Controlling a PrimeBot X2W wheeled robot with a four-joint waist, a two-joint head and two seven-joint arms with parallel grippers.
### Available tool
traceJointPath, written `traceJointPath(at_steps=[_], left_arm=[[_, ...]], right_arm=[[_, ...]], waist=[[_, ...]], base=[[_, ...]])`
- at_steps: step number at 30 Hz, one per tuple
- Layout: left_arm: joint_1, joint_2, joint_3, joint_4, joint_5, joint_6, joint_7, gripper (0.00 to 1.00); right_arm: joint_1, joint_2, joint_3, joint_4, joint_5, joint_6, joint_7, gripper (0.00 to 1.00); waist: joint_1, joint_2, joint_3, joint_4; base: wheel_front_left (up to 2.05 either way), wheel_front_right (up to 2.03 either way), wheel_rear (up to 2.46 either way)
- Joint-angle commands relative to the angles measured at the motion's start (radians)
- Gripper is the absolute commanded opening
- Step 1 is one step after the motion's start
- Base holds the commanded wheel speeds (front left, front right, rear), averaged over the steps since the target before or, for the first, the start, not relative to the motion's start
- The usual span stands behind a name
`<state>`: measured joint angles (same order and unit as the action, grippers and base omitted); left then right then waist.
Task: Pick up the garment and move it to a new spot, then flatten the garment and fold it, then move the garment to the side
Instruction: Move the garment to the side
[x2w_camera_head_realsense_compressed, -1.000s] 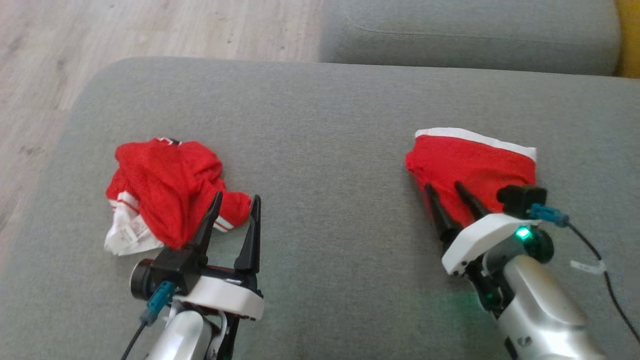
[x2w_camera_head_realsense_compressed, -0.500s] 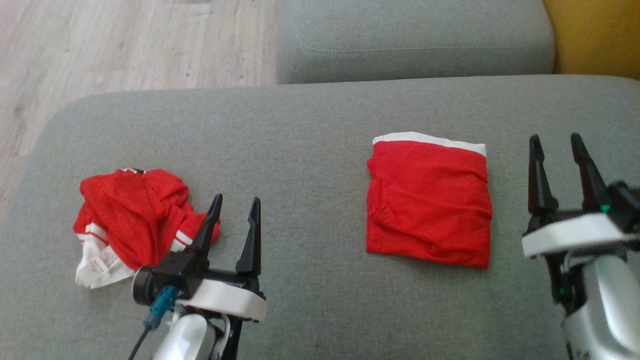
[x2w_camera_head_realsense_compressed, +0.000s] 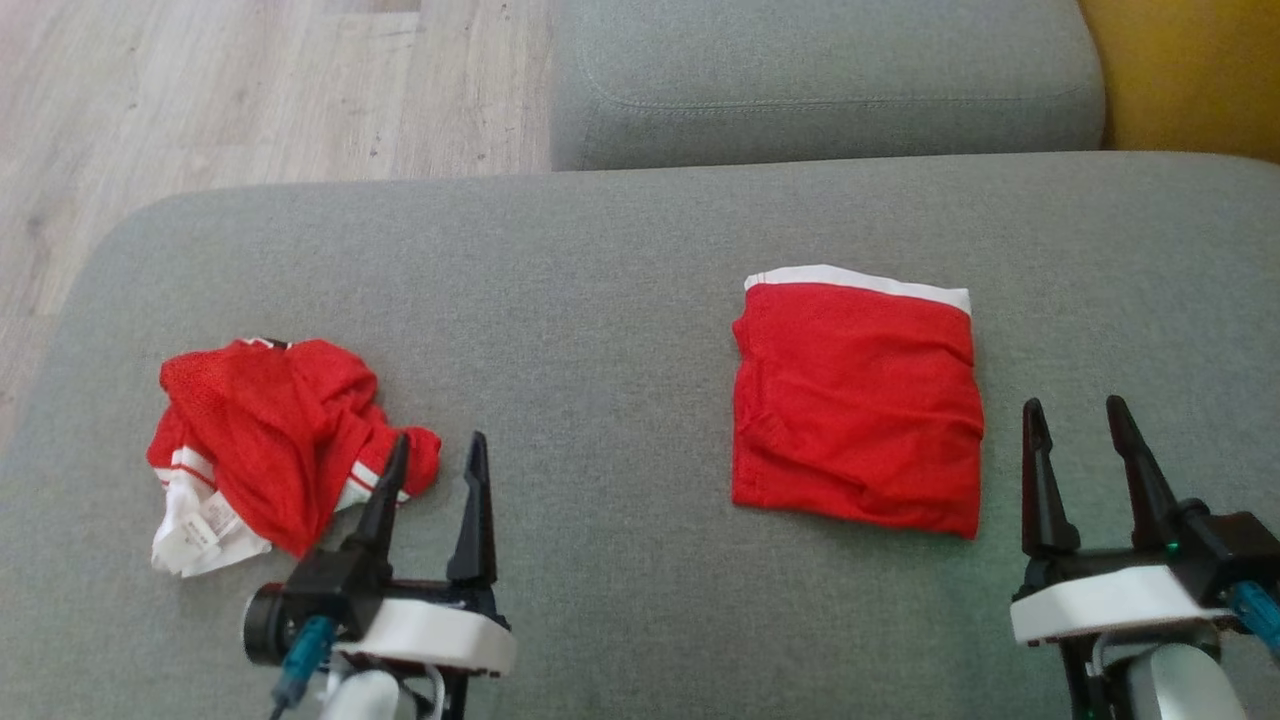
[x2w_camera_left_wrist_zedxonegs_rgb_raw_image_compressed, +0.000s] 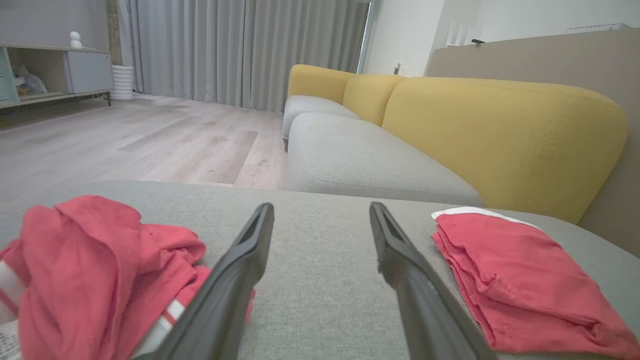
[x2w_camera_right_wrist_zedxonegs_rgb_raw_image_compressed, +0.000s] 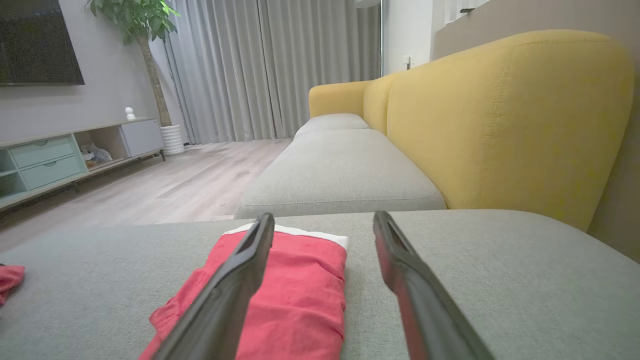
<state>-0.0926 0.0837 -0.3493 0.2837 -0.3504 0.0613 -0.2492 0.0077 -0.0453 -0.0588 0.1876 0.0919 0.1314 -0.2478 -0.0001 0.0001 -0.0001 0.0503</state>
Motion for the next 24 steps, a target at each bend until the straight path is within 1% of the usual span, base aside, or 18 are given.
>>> traceJointPath(at_steps=[1,9,13,18,20,22,24], left_arm=[[-0.025,-0.002,0.048,-0.043,0.013,0.001,-0.012,1.0],[-0.023,-0.018,0.078,-0.058,0.042,-0.028,-0.012,1.0],[-0.037,-0.023,0.077,-0.052,0.052,-0.041,-0.012,1.0],[-0.062,-0.026,0.058,-0.033,0.064,-0.062,-0.012,1.0],[-0.073,-0.027,0.06,-0.031,0.065,-0.065,-0.013,1.0],[-0.083,-0.028,0.06,-0.03,0.066,-0.069,-0.013,1.0],[-0.094,-0.029,0.059,-0.029,0.068,-0.075,-0.013,1.0]], right_arm=[[-0.033,-0.005,0.028,-0.04,0.01,-0.001,-0.011,1.0],[-0.047,-0.005,0.026,-0.027,0.028,-0.001,-0.01,1.0],[-0.096,-0.005,0.024,0.021,0.018,-0.001,0.038,1.0],[-0.215,-0.005,-0.023,0.162,0.035,-0.001,0.122,1.0],[-0.265,-0.005,-0.046,0.226,0.064,-0.001,0.152,1.0],[-0.309,-0.005,-0.072,0.291,0.065,-0.001,0.175,1.0],[-0.351,-0.005,-0.089,0.359,0.1,-0.001,0.193,1.0]], waist=[[0.0001,-0.0001,0.001,0.001],[0.0001,-0.0001,0.019,0.019],[0.0001,-0.0001,0.05,0.029],[0.0001,-0.0001,0.093,0.051],[0.0001,-0.0001,0.11,0.059],[0.0001,-0.0001,0.126,0.069],[0.0001,-0.0001,0.143,0.079]], base=[[0.0,0.0,0.0],[0.0,0.0,0.0],[0.0,0.0,0.0],[0.0,0.0,0.0],[0.0,0.0,0.0],[0.0,0.0,0.0],[0.0,0.0,0.0]])
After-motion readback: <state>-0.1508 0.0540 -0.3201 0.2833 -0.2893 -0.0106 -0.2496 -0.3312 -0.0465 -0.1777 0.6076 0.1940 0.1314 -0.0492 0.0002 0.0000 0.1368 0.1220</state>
